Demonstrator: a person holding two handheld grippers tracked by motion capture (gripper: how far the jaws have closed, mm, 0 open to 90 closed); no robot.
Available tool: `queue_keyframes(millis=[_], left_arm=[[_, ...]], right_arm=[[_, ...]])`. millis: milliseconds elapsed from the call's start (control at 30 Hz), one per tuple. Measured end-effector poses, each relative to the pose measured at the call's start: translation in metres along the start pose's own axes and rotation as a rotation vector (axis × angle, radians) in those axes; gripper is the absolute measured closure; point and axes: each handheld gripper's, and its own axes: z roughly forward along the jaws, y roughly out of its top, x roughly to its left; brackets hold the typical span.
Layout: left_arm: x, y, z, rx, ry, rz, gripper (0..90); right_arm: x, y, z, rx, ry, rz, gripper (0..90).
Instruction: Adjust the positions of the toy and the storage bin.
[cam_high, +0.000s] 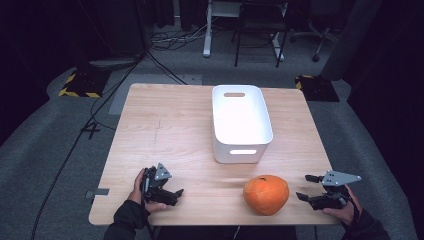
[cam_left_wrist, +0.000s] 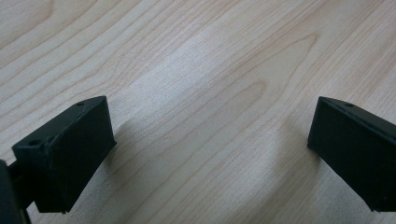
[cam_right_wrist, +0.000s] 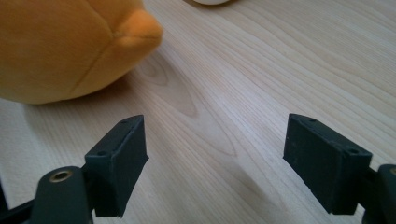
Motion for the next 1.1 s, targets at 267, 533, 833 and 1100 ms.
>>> queue_keyframes(millis=[267,533,833,1100], left_arm=[[0.000,0.000,0.000,0.001,0.004,-0.004,0.5],[0.000,0.000,0.000,0.000,0.011,0.000,0.7],[0.000,0.000,0.000,0.000,0.011,-0.001,0.7],[0.000,0.000,0.000,-0.001,0.011,-0.001,0.7]], right_arm=[[0.005,0.009,-0.005,-0.022,0.037,-0.028,21.7],[0.012,0.018,-0.009,-0.052,0.053,-0.046,21.9],[0.019,0.035,-0.014,-0.088,0.114,-0.068,22.4],[0.027,0.051,-0.021,-0.125,0.165,-0.083,22.7]])
